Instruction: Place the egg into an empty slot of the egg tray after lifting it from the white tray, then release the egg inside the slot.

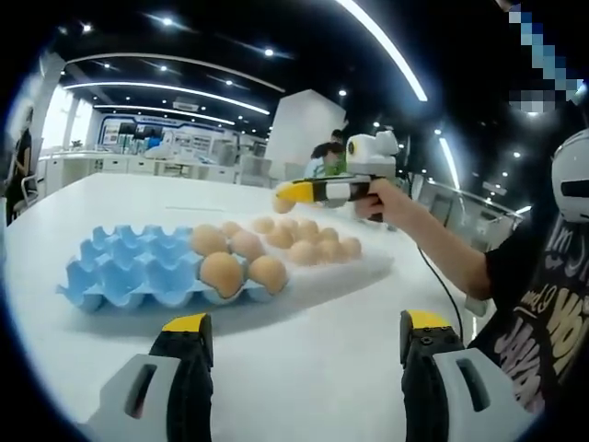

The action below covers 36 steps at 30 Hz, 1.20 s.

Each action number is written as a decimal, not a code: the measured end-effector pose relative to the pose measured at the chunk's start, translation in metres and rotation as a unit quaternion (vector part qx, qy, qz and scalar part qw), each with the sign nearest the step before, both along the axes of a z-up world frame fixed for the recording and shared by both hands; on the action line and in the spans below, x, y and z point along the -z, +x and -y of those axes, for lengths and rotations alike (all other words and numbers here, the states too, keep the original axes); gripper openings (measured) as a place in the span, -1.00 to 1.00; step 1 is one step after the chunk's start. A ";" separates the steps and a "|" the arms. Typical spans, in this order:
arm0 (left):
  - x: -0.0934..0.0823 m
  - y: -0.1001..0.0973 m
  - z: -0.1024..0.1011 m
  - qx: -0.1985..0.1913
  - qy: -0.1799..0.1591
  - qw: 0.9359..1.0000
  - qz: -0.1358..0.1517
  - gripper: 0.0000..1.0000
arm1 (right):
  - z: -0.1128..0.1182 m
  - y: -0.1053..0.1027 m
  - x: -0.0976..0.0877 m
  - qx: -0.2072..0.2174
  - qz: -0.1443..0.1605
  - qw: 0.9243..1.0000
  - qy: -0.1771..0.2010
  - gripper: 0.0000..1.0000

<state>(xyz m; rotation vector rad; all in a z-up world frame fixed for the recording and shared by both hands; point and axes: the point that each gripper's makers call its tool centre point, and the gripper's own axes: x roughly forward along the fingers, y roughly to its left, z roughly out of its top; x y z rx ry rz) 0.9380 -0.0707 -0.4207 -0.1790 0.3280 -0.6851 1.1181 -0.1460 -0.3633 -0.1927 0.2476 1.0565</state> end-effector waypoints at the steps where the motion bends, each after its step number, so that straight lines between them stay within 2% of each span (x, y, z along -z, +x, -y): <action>1: -0.001 0.000 -0.001 -0.001 -0.001 1.000 0.001 0.70 | -0.003 0.000 0.000 -0.003 -0.001 1.000 0.000 -0.42; 21: 0.000 0.001 -0.009 -0.008 -0.004 1.000 0.002 0.70 | -0.046 0.003 0.006 -0.038 -0.010 0.999 -0.009 -0.42; 36: -0.001 0.000 -0.012 -0.010 -0.010 1.000 0.003 0.70 | -0.080 -0.002 0.016 -0.065 -0.019 0.998 -0.021 -0.42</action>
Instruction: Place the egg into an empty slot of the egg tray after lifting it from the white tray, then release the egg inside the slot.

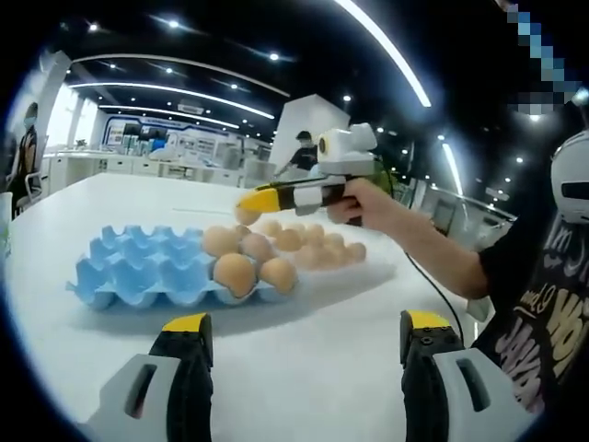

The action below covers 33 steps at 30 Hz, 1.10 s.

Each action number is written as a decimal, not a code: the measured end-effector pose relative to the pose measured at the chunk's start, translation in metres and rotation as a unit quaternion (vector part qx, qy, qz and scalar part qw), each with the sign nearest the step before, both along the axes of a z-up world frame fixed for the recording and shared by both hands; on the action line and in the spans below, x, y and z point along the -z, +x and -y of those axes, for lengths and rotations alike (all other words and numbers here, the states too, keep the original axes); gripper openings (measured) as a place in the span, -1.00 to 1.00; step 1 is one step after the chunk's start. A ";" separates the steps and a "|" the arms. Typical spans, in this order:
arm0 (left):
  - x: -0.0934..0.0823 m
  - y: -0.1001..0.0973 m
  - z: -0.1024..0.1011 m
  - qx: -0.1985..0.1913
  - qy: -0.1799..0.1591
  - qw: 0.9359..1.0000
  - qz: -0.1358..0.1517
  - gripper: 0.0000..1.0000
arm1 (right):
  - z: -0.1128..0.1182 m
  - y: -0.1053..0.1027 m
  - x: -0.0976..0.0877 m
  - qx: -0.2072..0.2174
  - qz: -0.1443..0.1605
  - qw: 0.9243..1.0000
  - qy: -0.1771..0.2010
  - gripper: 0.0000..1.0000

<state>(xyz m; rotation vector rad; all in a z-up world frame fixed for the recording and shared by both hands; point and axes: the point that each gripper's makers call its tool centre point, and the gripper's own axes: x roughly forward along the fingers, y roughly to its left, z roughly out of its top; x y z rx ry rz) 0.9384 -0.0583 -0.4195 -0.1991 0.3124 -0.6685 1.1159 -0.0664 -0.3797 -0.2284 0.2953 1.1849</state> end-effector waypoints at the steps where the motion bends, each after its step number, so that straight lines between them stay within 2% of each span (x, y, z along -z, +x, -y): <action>1: 0.000 0.000 0.000 0.000 -0.001 1.000 0.001 0.70 | -0.002 0.000 -0.001 -0.001 0.002 1.000 0.003 -0.42; 7: 0.002 0.001 -0.001 0.002 -0.002 1.000 -0.003 0.70 | -0.014 -0.003 0.003 -0.007 -0.002 1.000 -0.004 -0.42; 12: 0.000 0.002 -0.006 -0.004 -0.007 1.000 0.000 0.70 | -0.026 -0.006 0.014 -0.018 -0.008 1.000 -0.014 -0.42; 18: -0.001 0.002 -0.008 -0.006 -0.008 1.000 0.000 0.70 | -0.033 -0.007 0.024 -0.022 -0.016 0.999 -0.024 -0.42; 22: 0.000 0.002 -0.007 -0.006 -0.007 1.000 -0.002 0.70 | -0.033 -0.007 0.024 -0.019 -0.024 0.999 -0.020 -0.42; 29: 0.003 0.002 -0.003 -0.002 -0.002 1.000 -0.008 0.70 | -0.030 -0.001 0.038 0.007 -0.079 0.997 -0.020 -0.42; 31: 0.001 0.002 -0.003 -0.003 -0.002 1.000 -0.006 0.70 | -0.030 -0.001 0.042 0.016 -0.116 0.993 0.000 -0.42; 33: 0.000 0.002 -0.002 -0.002 -0.003 1.000 -0.006 0.70 | -0.029 0.000 0.041 0.011 -0.111 0.994 0.007 -0.42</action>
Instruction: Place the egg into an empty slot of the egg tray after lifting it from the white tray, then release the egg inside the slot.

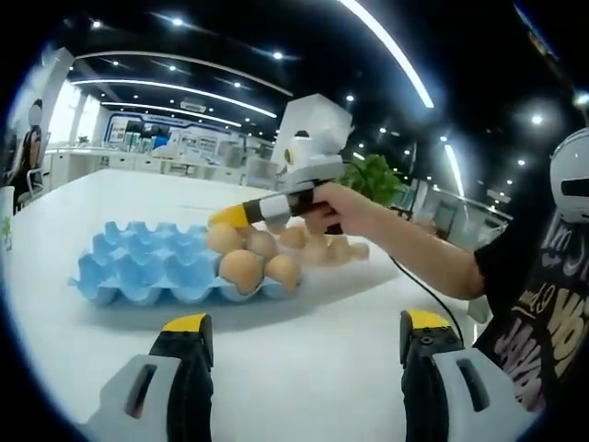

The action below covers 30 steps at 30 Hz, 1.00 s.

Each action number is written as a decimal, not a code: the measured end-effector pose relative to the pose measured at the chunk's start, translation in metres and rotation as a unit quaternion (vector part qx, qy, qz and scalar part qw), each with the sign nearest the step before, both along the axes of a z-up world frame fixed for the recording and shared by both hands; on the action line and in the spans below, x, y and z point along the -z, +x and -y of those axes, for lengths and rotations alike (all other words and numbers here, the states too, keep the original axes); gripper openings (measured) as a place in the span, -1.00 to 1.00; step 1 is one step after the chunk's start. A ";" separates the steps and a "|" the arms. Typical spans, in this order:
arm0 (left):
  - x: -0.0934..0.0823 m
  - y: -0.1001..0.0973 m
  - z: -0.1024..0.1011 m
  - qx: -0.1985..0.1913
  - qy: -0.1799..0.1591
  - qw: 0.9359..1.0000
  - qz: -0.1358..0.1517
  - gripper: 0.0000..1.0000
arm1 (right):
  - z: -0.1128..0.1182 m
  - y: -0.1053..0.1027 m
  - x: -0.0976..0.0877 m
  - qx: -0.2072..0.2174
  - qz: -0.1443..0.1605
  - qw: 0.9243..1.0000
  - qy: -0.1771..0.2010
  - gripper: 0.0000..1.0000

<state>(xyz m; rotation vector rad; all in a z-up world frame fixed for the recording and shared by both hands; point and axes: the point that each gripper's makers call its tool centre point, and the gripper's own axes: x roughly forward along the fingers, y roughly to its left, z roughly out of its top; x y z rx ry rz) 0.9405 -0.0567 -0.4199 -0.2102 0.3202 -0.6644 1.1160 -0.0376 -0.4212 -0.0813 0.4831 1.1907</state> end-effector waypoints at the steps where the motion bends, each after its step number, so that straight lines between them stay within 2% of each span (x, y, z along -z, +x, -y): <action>1: 0.000 0.000 0.001 0.001 0.001 1.000 0.000 0.70 | -0.001 0.000 0.000 0.001 -0.001 1.000 0.000 -0.42; 8: 0.000 -0.001 0.005 0.004 0.006 1.000 -0.001 0.70 | -0.001 0.001 0.000 -0.005 -0.006 1.000 0.002 -0.44; 10: -0.001 -0.001 0.006 0.004 0.007 1.000 0.000 0.70 | -0.001 -0.005 -0.003 -0.018 -0.014 1.000 0.011 -0.47; 19: -0.003 -0.003 0.011 0.008 0.013 1.000 0.002 0.70 | 0.004 -0.003 -0.004 -0.019 -0.011 1.000 0.009 -0.46; 25: -0.013 -0.005 0.017 0.013 0.011 1.000 0.014 0.70 | 0.007 -0.013 -0.014 -0.034 0.011 0.999 0.012 -0.46; 30: -0.011 -0.005 0.025 0.023 0.020 0.999 0.011 0.70 | 0.019 -0.016 -0.024 -0.031 0.029 0.999 0.017 -0.45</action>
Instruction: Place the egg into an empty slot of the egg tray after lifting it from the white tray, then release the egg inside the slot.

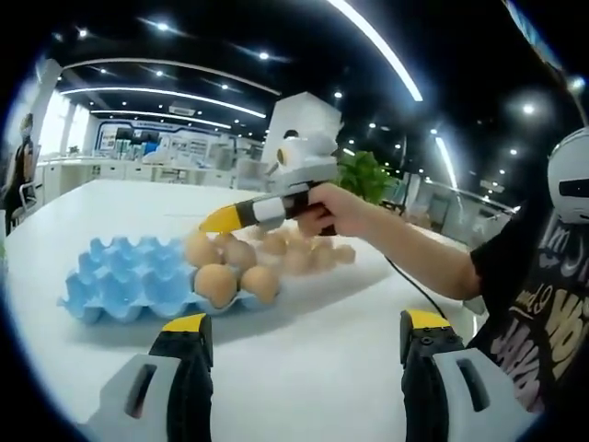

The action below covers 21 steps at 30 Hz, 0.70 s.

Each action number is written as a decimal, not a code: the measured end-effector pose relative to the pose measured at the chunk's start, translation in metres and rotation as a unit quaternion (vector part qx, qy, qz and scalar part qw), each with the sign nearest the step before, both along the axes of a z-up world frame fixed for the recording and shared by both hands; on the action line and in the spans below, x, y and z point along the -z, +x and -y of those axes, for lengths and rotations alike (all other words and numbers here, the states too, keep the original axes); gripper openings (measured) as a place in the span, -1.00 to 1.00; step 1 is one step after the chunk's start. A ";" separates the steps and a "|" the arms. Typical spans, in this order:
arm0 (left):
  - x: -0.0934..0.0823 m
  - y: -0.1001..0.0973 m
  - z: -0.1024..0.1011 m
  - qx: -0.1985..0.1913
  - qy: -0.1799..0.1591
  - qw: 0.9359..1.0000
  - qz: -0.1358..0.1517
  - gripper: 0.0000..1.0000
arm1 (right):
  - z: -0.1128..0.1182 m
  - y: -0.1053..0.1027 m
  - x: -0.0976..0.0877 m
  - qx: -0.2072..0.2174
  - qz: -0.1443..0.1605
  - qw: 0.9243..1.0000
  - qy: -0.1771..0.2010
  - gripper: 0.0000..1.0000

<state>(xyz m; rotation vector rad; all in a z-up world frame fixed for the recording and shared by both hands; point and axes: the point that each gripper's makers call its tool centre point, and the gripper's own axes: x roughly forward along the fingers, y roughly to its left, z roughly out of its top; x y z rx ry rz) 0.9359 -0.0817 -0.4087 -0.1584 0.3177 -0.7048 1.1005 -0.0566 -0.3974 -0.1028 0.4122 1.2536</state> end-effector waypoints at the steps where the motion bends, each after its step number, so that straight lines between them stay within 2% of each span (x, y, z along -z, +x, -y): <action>1: -0.001 0.000 0.001 0.001 0.001 1.000 0.000 0.70 | 0.003 0.000 -0.002 0.000 0.004 1.000 0.001 -0.44; 9: -0.004 0.000 0.016 0.015 0.003 1.000 0.005 0.70 | 0.035 -0.003 -0.019 0.015 0.028 0.999 0.012 -0.37; 21: -0.007 0.002 0.038 0.040 0.009 0.999 0.008 0.71 | 0.071 -0.010 -0.027 0.031 0.062 0.998 0.009 -0.30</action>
